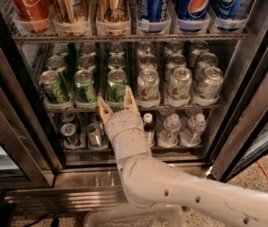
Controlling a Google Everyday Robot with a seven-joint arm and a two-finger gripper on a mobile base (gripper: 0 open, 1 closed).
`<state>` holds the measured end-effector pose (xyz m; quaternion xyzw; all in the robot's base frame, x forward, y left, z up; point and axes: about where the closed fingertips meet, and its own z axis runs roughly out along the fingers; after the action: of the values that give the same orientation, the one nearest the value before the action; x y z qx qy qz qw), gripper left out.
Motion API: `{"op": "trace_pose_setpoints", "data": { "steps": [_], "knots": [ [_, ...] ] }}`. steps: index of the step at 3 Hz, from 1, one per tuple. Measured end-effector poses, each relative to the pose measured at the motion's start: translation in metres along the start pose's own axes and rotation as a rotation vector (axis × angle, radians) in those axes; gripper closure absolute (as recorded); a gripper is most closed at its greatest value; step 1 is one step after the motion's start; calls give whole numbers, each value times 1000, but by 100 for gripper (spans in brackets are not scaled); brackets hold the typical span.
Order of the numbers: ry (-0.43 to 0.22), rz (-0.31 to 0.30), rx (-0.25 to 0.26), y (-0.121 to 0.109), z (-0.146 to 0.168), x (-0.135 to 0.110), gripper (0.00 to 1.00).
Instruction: Pick green can from middle shelf of fridge
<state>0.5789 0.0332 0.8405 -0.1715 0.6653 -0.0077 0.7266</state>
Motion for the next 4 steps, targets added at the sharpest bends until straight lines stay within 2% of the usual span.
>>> {"op": "trace_pose_setpoints", "data": {
  "steps": [4],
  "knots": [
    [15, -54, 60, -7, 15, 8, 32]
  ]
}}
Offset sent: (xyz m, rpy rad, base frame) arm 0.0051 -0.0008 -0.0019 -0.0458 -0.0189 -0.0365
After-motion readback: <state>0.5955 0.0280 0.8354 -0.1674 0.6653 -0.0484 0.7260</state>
